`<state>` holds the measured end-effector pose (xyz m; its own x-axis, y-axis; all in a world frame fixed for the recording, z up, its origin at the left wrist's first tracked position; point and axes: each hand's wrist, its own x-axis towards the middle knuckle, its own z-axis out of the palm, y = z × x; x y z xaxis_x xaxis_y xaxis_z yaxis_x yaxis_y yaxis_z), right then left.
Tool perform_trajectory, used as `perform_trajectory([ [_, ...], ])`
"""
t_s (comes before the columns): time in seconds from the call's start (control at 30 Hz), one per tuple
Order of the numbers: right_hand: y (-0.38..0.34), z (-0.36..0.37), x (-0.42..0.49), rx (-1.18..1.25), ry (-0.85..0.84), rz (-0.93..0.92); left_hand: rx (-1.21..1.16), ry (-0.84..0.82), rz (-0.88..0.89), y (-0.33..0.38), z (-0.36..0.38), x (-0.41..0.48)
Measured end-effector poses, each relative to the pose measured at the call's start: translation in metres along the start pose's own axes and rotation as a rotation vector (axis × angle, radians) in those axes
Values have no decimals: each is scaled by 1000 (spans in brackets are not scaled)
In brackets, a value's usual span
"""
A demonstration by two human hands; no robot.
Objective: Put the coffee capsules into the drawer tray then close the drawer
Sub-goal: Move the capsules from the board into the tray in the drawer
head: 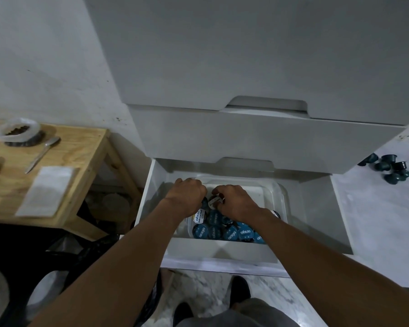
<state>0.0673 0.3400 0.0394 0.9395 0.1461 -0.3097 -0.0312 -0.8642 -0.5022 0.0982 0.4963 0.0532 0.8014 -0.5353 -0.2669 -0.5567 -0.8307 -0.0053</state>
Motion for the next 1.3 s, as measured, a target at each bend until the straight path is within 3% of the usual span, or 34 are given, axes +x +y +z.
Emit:
perform_trajectory([
  [0.13, -4, -3, -7, -17, 44, 26, -41, 50, 10, 0, -2, -7],
  [0.47, 0, -17, -57, -232, 391, 30, -103, 364, 12, 33, -14, -28],
  [0.6, 16, -38, -88, -271, 474, 6, -1, 476, 58, 65, -34, -32],
  [0.8, 66, -82, -153, -290, 614, 40, 74, 607, 168, 148, -71, -29],
  [1.3, 243, -184, -318, -300, 711, 200, -43, 648, 319, 392, -124, -4],
])
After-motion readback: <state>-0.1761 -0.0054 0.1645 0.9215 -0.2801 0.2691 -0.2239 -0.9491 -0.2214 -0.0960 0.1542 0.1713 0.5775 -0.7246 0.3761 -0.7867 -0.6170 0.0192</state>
